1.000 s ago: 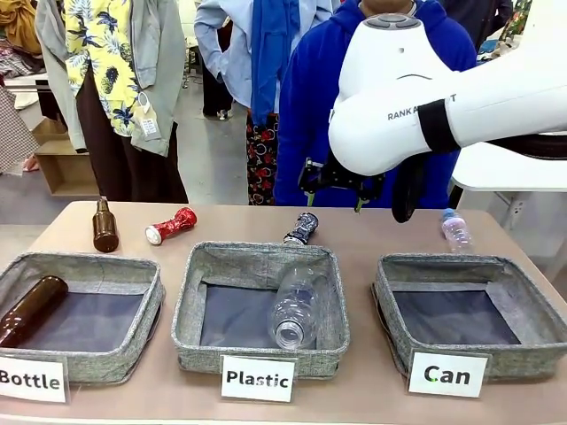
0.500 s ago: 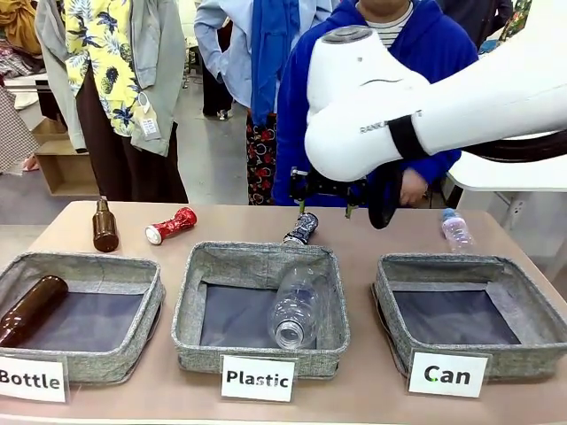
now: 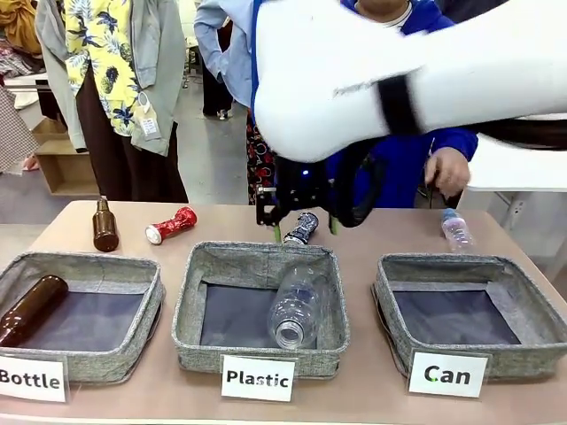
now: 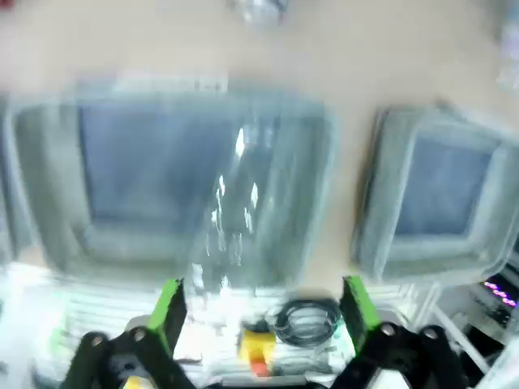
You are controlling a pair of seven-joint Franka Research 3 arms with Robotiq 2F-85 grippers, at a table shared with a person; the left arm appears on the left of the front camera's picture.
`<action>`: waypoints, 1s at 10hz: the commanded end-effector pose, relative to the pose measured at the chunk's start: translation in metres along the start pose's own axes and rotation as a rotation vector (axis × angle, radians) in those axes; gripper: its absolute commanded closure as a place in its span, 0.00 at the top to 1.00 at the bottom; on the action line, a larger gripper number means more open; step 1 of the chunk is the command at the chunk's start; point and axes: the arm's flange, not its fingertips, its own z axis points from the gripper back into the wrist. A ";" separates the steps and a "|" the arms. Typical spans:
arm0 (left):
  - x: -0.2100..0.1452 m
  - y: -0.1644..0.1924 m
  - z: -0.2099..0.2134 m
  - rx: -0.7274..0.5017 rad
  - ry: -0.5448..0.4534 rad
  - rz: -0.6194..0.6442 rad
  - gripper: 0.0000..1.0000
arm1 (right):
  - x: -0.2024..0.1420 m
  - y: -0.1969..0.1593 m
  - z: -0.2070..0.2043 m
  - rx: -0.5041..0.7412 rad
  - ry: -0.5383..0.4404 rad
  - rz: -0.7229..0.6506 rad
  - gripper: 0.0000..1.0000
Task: Sort the can waste into the basket.
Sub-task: Pick up the can waste from the table and place it in the right Fabric basket.
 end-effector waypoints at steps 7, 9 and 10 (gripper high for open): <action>-0.002 -0.001 0.000 -0.009 0.004 0.010 1.00 | -0.161 -0.204 0.083 0.065 -0.027 -0.075 1.00; -0.002 -0.001 0.000 -0.009 0.004 0.010 1.00 | -0.183 -0.288 0.070 0.308 -0.081 -0.124 1.00; -0.002 -0.001 0.000 -0.009 0.004 0.010 1.00 | -0.194 -0.338 0.061 0.462 -0.106 -0.172 1.00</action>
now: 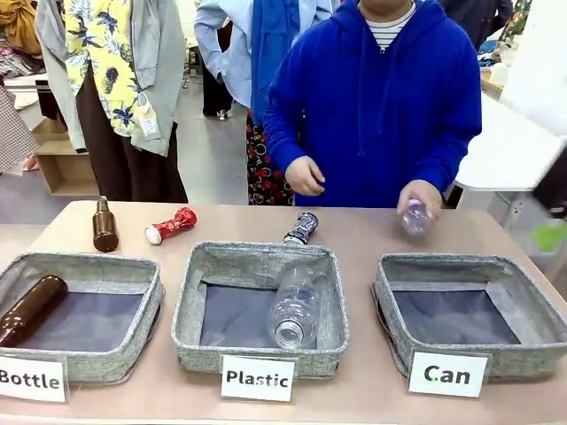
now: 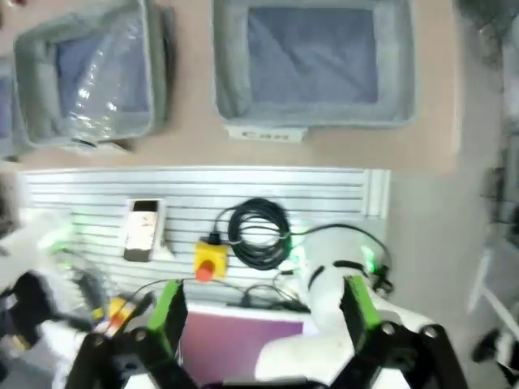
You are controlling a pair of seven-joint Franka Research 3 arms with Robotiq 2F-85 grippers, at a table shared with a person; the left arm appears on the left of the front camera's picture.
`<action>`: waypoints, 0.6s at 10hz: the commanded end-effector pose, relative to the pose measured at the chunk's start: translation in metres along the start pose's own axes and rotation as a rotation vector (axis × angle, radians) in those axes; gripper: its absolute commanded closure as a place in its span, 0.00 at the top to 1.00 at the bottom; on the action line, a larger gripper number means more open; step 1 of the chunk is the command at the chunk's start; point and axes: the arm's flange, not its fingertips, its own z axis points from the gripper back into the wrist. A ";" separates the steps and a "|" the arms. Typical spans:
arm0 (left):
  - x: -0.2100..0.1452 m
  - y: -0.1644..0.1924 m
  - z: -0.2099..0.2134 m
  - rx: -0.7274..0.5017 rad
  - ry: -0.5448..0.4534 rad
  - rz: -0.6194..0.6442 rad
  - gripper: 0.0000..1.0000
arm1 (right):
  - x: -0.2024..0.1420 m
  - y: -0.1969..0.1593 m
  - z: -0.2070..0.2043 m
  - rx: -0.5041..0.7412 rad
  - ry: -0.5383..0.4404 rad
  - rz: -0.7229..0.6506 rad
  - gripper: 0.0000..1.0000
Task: Sort the can waste into the basket.
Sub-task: Pick up the can waste from the table and place it in the right Fabric basket.
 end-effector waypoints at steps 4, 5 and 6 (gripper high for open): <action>-0.002 -0.001 0.000 -0.007 0.006 0.009 1.00 | -0.020 -0.210 -0.052 0.900 -0.252 -0.163 1.00; -0.002 -0.001 0.000 -0.007 0.006 0.009 1.00 | -0.022 -0.234 -0.074 1.002 -0.316 -0.187 1.00; -0.002 -0.001 0.000 -0.007 0.006 0.009 1.00 | -0.025 -0.249 -0.093 1.069 -0.383 -0.209 1.00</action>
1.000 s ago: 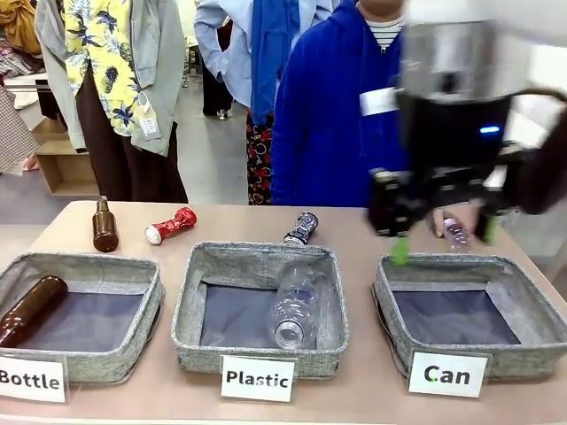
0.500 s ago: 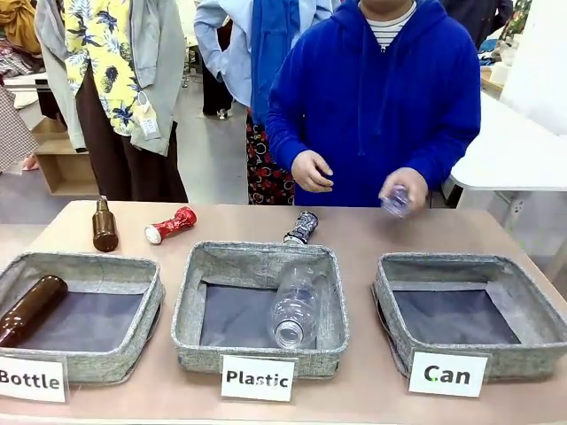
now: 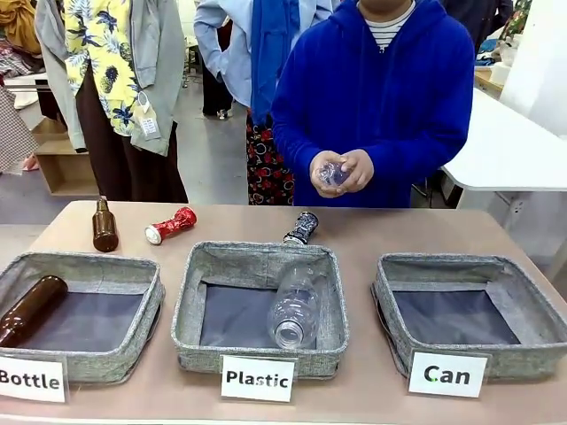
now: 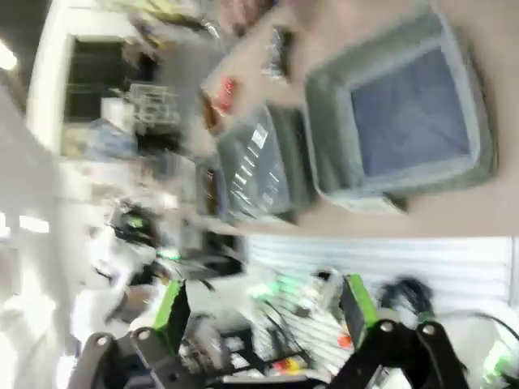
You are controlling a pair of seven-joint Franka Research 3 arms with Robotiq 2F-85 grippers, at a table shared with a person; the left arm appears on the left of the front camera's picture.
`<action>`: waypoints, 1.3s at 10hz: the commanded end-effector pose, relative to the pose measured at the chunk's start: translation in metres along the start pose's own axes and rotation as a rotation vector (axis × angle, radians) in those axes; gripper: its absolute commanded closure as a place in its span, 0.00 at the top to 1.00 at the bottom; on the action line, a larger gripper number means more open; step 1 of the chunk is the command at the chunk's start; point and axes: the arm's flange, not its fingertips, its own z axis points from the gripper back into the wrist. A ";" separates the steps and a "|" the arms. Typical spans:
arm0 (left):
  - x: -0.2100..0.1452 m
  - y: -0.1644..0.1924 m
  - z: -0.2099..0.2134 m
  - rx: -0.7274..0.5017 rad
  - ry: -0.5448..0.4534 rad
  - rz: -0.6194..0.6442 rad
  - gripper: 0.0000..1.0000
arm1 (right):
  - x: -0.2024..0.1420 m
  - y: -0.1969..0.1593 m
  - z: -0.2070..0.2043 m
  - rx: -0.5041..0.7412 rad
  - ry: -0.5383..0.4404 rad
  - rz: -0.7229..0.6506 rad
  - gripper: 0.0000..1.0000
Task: Sort the can waste into the basket.
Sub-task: Pick up the can waste from the table and place it in the right Fabric basket.
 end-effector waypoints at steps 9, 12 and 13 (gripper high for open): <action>-0.002 -0.001 0.000 -0.006 0.007 0.009 1.00 | 0.020 -0.036 0.009 0.161 -0.081 -0.072 1.00; -0.002 -0.001 0.000 -0.006 0.007 0.009 1.00 | 0.045 0.017 -0.088 0.013 -0.119 0.083 1.00; -0.002 -0.001 0.000 -0.006 0.007 0.009 1.00 | 0.054 0.034 -0.125 -0.029 -0.068 0.101 1.00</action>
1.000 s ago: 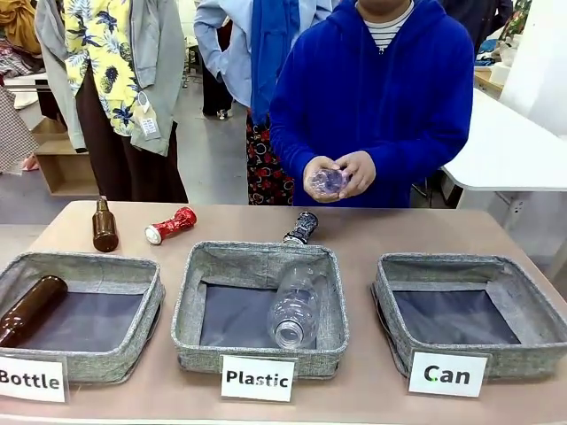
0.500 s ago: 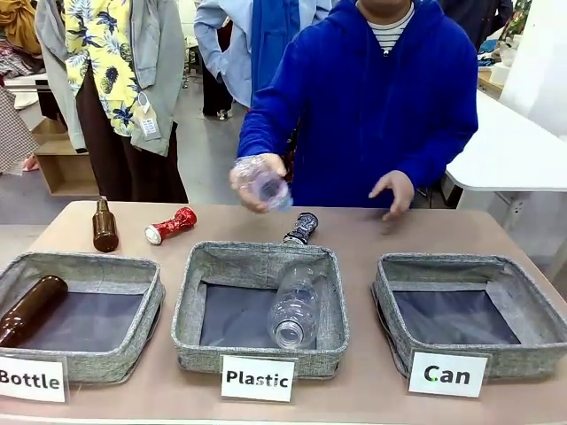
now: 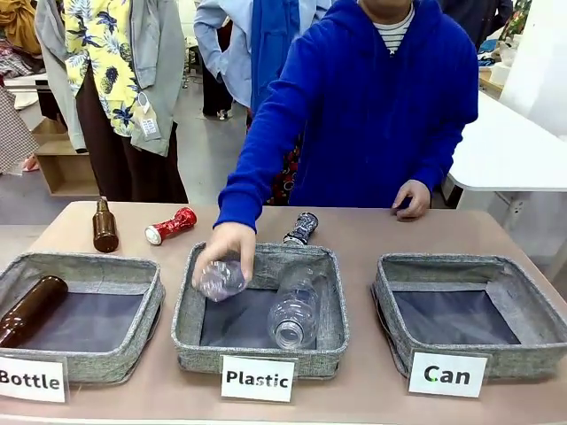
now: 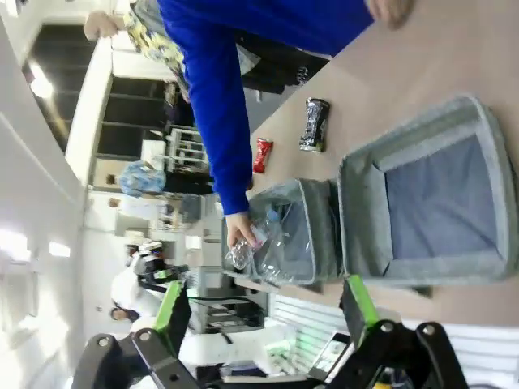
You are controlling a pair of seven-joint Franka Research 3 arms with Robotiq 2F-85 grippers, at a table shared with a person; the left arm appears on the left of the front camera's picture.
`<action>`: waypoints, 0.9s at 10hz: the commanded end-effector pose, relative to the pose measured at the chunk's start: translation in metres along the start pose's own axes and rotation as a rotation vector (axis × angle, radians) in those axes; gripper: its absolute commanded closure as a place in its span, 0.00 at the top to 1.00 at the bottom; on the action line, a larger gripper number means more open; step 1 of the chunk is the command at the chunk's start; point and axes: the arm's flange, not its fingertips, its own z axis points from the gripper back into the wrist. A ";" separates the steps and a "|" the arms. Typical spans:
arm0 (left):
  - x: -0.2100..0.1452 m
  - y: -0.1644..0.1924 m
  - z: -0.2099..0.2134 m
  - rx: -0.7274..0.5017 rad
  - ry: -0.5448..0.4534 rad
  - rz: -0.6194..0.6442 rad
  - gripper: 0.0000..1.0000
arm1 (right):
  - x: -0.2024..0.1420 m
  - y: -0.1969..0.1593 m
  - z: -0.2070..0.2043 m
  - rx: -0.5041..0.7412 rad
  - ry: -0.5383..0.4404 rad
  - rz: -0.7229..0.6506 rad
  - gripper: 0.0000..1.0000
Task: Sort the can waste into the basket.
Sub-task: Pick up the can waste from the table and place it in the right Fabric basket.
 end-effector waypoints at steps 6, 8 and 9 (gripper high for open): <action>-0.002 -0.002 0.000 -0.006 0.005 0.007 1.00 | -0.025 0.047 -0.204 -0.186 0.241 0.278 1.00; -0.002 -0.002 0.000 -0.006 0.005 0.007 1.00 | -0.027 0.044 -0.164 -0.100 0.257 0.261 1.00; -0.002 -0.002 0.000 -0.006 0.005 0.007 1.00 | -0.021 0.042 -0.160 -0.100 0.223 0.256 1.00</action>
